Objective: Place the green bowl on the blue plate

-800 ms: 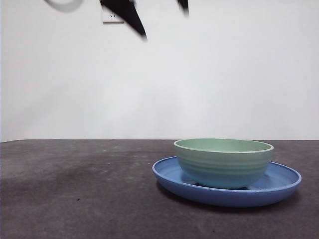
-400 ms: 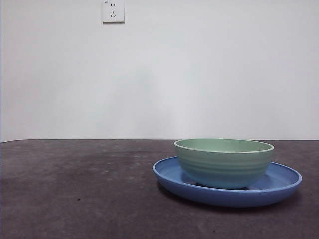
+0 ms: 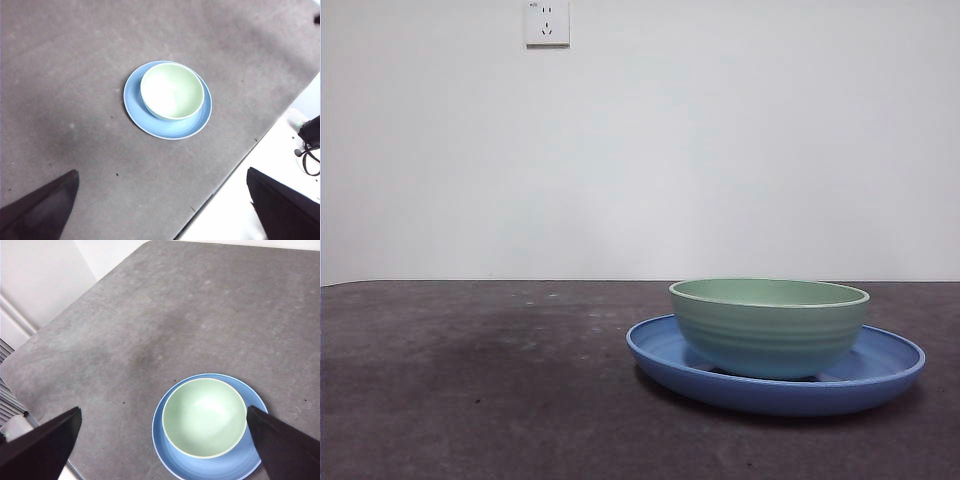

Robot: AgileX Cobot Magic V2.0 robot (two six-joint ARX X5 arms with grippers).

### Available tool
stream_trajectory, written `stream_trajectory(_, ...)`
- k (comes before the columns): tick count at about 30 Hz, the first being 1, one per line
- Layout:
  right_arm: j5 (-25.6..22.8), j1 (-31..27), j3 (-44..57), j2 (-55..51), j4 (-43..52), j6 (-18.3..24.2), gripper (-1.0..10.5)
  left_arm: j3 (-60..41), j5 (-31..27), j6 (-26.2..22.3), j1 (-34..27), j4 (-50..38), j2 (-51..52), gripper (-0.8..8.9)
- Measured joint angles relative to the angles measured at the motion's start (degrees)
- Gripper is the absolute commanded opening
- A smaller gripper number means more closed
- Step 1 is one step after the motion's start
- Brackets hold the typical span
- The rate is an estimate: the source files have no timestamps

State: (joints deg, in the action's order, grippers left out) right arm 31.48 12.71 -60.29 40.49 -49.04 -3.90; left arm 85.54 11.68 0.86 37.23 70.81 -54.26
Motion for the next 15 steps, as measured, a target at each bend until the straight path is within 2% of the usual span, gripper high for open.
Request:
stream_trajectory(9,0.0,0.0,0.0,0.0,-0.5,0.0,6.1,-16.4,0.0,0.0,0.0,-6.0,17.4,5.43)
stream_trajectory(15,0.0,0.0,0.0,0.0,-1.2,0.0,6.1,-22.6,0.0,0.1,0.0,-5.8,22.6,5.33)
